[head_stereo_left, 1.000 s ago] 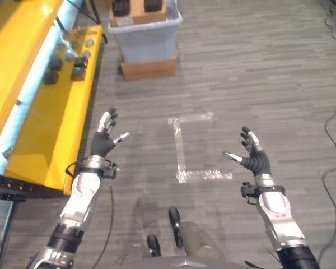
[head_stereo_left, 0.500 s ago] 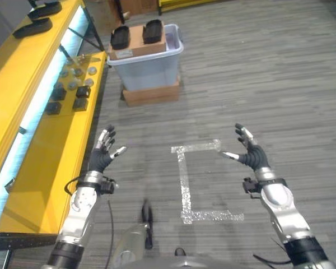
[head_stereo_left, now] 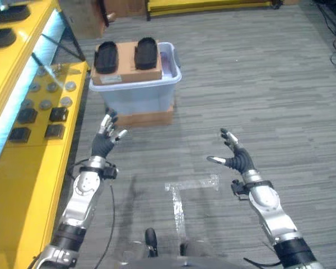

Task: Move parts from the plastic box to the shelf.

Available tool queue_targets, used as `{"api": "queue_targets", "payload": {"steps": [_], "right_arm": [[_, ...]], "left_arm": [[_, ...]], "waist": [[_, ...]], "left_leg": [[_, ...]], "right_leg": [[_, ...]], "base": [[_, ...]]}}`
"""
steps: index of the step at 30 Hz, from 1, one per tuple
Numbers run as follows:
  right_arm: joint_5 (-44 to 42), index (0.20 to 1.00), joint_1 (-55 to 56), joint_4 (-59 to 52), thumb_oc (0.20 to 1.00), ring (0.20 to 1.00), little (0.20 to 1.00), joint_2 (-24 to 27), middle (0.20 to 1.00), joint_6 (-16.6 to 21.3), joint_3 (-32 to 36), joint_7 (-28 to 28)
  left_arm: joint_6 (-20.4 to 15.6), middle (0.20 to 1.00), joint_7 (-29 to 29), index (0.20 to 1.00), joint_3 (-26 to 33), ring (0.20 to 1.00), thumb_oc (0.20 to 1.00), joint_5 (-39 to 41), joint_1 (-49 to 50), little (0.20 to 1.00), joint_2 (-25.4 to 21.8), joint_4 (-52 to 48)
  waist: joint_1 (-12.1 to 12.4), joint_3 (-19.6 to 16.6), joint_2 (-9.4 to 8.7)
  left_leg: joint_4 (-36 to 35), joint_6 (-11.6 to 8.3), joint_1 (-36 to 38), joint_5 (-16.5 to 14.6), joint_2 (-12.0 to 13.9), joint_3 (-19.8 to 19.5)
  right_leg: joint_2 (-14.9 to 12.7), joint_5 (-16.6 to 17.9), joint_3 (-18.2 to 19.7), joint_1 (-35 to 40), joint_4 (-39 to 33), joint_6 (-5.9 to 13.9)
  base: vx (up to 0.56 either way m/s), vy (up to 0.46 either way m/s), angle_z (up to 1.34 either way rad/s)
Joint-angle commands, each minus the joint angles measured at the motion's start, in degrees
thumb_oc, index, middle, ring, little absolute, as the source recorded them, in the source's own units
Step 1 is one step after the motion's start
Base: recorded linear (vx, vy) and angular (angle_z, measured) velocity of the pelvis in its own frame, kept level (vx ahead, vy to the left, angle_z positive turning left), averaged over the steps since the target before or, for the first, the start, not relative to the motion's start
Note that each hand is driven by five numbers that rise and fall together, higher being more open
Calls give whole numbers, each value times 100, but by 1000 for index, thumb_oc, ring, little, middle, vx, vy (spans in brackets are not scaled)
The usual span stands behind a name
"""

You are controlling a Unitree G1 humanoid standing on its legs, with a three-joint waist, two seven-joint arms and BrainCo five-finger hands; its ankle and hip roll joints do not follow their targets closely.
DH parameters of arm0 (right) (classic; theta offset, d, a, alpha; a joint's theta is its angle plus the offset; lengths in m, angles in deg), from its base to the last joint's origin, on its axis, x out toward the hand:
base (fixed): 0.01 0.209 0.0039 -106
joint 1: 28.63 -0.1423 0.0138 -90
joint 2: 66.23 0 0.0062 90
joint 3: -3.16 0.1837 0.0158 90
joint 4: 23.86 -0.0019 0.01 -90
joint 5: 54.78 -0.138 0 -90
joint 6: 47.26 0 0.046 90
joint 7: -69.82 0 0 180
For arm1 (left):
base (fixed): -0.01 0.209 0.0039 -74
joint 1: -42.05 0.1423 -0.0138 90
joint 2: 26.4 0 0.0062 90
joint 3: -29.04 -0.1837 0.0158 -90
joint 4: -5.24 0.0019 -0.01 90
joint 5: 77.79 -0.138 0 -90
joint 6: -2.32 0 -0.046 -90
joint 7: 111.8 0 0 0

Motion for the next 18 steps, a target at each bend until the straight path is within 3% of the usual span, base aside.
{"api": "queue_targets", "payload": {"steps": [1, 2, 3, 5, 8, 9, 10, 11, 13, 14, 15, 16, 18], "right_arm": [[-112, 1000, 67, -22, 1000, 1000, 1000, 75, 1000, 196, 281, -65], [-153, 1000, 186, 14, 1000, 1000, 1000, 60, 1000, 218, 311, -61], [-155, 1000, 200, 11, 1000, 1000, 1000, 69, 1000, 222, 316, -63], [-205, 1000, 426, 34, 1000, 1000, 1000, 81, 1000, 200, 410, -78], [-213, 1000, 641, 38, 1000, 1000, 1000, 125, 1000, 203, 547, -79], [-231, 1000, 712, 52, 1000, 1000, 1000, 134, 1000, 213, 613, -86], [-276, 1000, 708, 155, 1000, 1000, 1000, 229, 1000, 184, 662, -42], [-277, 1000, 700, 157, 1000, 1000, 1000, 226, 1000, 186, 661, -42], [-386, 1000, 649, 346, 1000, 1000, 1000, 395, 1000, 121, 681, -4], [-363, 1000, 616, 377, 1000, 1000, 1000, 430, 1000, 106, 682, 25], [-363, 1000, 610, 383, 1000, 1000, 1000, 429, 1000, 109, 680, 27], [-275, 1000, 656, 348, 1000, 1000, 1000, 492, 1000, 98, 716, 42], [-353, 1000, 668, 354, 1000, 1000, 1000, 491, 1000, 93, 775, 17]], "left_arm": [[-180, 1000, -8, 1000, -30, 1000, 1000, 98, 69, 1000, -178, -31], [-178, 1000, -3, 1000, -65, 1000, 1000, 67, 41, 1000, -170, 22], [-184, 1000, -1, 1000, -74, 1000, 1000, 66, 42, 1000, -159, 31], [-171, 1000, -13, 1000, -140, 1000, 1000, -55, -24, 1000, -144, 26], [-183, 1000, -100, 1000, -210, 1000, 1000, -110, -29, 1000, -68, 89], [-177, 1000, -110, 1000, -205, 1000, 1000, -114, -7, 1000, -25, 138], [-178, 1000, -72, 1000, -223, 1000, 1000, -51, -2, 1000, 39, 257], [-178, 1000, -72, 1000, -220, 1000, 1000, -51, -8, 1000, 35, 258], [-199, 1000, -22, 1000, -176, 1000, 1000, -14, -10, 1000, 3, 282], [-202, 1000, -26, 1000, -184, 1000, 1000, -5, -20, 1000, 21, 298], [-202, 1000, -26, 1000, -184, 1000, 1000, -5, -22, 1000, 20, 298], [-181, 1000, -109, 1000, -161, 1000, 1000, 129, 58, 1000, 80, 289], [-161, 1000, -129, 1000, -148, 1000, 1000, 161, 118, 1000, 73, 309]], "waist": [[-95, -217, -78], [-212, -204, -68], [-238, -201, -26], [-470, -232, 22], [-557, -354, 126], [-575, -384, 163], [-607, -294, 212], [-625, -309, 192], [-570, -164, 1], [-536, -147, -55], [-538, -134, -44], [-462, -90, -93], [-461, -119, -134]], "left_leg": [[815, -902, -144, -864, 109, 249], [761, -872, 57, -978, 5, 194], [757, -868, 85, -1013, 27, 154], [747, -874, 544, -1319, -170, 72], [1246, -964, 779, -1389, -181, -212], [1619, -1071, 717, -1250, -163, -247], [3170, -1485, 159, -669, -57, -498], [3192, -1490, 108, -648, -69, -512], [4684, -1708, -574, -293, -41, -703], [4875, -1674, -675, -298, 29, -596], [4905, -1672, -680, -313, 43, -599], [4587, -1521, -787, -435, 378, -482], [3915, -1426, -818, -523, 519, -404]], "right_leg": [[249, 799, -147, 1168, -1987, 310], [527, 897, -96, 914, -2164, 299], [539, 879, -137, 949, -2174, 298], [766, 1065, -212, 715, -2459, 327], [791, 1153, -205, 929, -2411, 74], [772, 1188, -174, 1022, -2401, 10], [692, 1076, -251, 1240, -2326, -86], [673, 1102, -262, 1212, -2342, -89], [397, 952, -208, 1564, -2308, -299], [320, 902, -190, 1702, -2339, -344], [332, 900, -195, 1711, -2339, -344], [214, 752, -253, 1991, -2370, -440], [140, 702, -311, 2029, -2389, -479]], "base": [[423, 8, 24], [183, 8, 34], [482, -14, 47], [670, -54, 68], [459, -97, 70], [604, -242, 42], [414, -197, 53], [373, -191, 96], [383, -187, 80], [340, -150, 39], [380, -87, 41], [335, -74, 33], [303, -44, 15]]}}
